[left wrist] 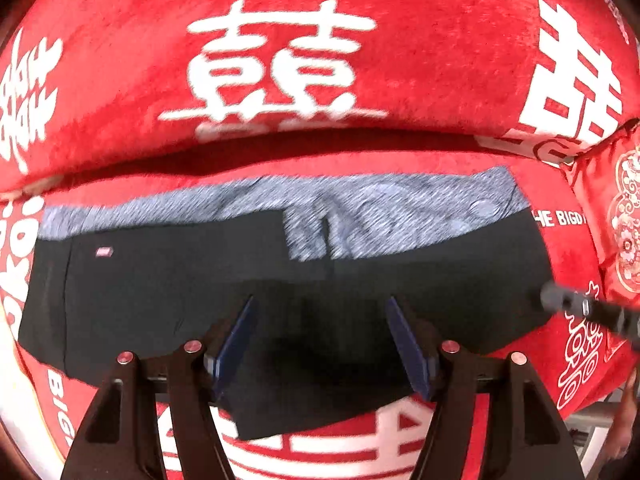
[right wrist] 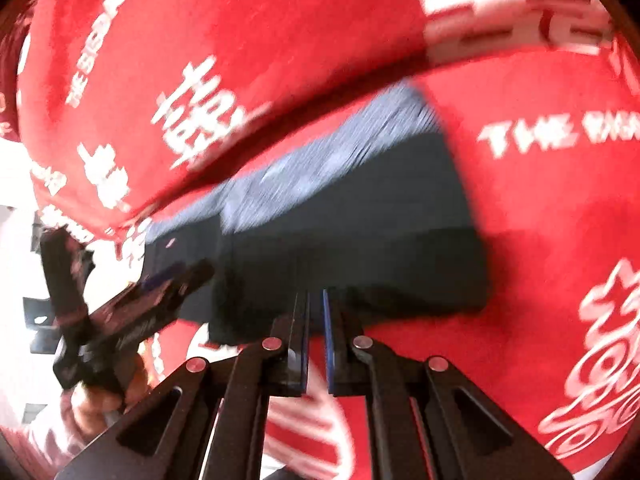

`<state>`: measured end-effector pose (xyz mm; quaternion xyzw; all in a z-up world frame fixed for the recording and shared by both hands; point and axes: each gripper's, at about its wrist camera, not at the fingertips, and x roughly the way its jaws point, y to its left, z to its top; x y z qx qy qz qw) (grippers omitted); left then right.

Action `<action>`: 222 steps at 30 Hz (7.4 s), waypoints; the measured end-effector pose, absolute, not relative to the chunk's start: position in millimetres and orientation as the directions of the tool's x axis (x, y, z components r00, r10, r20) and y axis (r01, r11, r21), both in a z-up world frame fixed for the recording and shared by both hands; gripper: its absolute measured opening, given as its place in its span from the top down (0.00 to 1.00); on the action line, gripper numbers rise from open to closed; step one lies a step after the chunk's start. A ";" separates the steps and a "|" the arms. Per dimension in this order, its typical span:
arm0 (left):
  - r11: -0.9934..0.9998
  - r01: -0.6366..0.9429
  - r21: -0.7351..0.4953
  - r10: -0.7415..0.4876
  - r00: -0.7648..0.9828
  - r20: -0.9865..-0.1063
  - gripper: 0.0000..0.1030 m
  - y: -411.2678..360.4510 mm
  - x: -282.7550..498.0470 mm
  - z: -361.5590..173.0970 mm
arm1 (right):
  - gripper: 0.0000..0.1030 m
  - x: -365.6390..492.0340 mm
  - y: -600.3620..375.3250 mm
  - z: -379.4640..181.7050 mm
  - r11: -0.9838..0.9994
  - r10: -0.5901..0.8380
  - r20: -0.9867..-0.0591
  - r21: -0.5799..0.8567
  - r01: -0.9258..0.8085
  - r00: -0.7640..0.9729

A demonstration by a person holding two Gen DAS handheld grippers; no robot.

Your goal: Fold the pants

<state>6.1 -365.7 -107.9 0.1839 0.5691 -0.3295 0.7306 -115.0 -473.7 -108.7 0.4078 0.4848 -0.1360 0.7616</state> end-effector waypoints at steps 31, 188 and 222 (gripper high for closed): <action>0.850 0.527 0.013 -0.061 0.123 -0.991 0.05 -334.0 -6.1 -134.5 | 0.38 -117.2 -490.7 -128.1 0.841 0.156 -0.906 0.332 0.428 0.394; 0.444 0.895 0.037 -0.463 0.264 -0.846 0.62 -370.3 -99.8 -67.0 | 0.76 -95.4 -480.9 -58.8 0.601 0.554 -0.655 0.742 0.298 0.514; 0.646 0.761 0.060 -0.183 0.231 -0.956 0.23 -324.7 -58.5 -101.5 | 0.69 -205.3 -497.5 -114.3 0.635 0.284 -0.847 0.518 0.574 0.450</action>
